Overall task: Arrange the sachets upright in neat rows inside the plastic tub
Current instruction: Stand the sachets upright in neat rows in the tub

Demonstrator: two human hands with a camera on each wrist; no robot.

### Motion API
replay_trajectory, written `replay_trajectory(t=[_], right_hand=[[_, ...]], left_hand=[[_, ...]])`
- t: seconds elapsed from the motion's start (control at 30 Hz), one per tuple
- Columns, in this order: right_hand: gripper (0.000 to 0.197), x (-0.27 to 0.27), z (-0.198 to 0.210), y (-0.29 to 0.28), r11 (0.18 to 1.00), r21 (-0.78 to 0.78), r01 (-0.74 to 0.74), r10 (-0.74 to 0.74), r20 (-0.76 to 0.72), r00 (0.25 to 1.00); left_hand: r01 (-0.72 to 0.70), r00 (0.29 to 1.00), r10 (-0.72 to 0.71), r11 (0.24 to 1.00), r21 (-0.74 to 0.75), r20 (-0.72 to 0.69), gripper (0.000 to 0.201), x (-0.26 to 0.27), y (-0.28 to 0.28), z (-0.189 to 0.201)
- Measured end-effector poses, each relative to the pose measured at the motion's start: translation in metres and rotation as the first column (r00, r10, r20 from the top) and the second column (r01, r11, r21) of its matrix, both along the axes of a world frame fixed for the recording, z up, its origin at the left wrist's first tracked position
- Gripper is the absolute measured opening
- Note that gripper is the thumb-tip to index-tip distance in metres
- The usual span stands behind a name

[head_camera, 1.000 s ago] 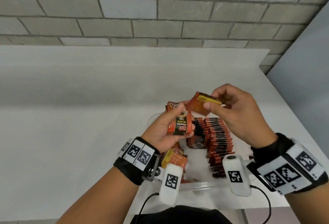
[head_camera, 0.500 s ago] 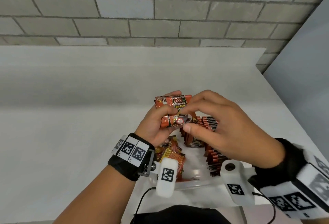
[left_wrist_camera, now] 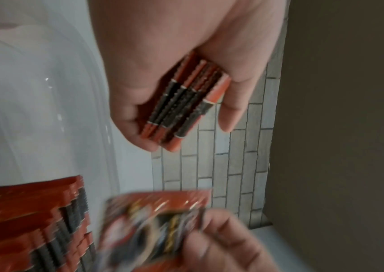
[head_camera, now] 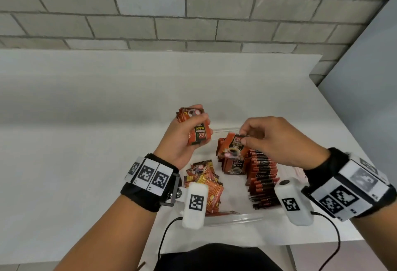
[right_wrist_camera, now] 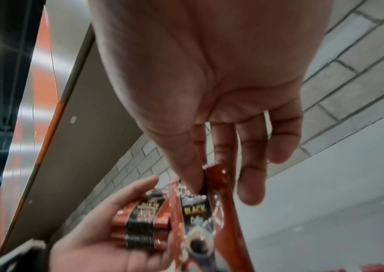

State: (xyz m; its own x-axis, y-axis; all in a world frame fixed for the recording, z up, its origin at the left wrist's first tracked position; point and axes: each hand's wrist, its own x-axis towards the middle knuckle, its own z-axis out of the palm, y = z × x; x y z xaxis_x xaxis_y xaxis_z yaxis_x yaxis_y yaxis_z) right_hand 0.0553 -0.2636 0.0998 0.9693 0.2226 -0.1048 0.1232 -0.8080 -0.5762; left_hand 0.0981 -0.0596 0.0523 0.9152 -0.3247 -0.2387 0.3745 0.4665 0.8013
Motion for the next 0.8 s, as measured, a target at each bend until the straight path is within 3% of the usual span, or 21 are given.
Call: replay_trajectory(t=[0.17, 0.3, 0.43, 0.8], right_hand=[[0.002, 0.004, -0.02, 0.009, 0.938, -0.294, -0.182, 0.137, -0.17, 0.976], [0.004, 0.013, -0.034, 0.014, 0.885, -0.41, -0.222, 0.146, -0.209, 0.967], [0.002, 0.017, -0.04, 0.017, 0.809, -0.526, -0.261, 0.156, -0.236, 0.959], [0.01, 0.02, -0.048, 0.022, 0.704, -0.639, -0.31, 0.173, -0.27, 0.947]], left_hand=[[-0.045, 0.999, 0.045, 0.999, 0.006, 0.001, 0.033, 0.006, 0.009, 0.003], [-0.036, 0.999, 0.036, 0.999, 0.004, -0.01, 0.024, 0.005, 0.01, 0.003], [-0.028, 0.999, 0.028, 1.0, 0.005, -0.023, 0.031, 0.003, 0.012, 0.002], [-0.008, 1.0, 0.008, 1.0, 0.015, -0.017, 0.04, 0.003, 0.009, 0.0]])
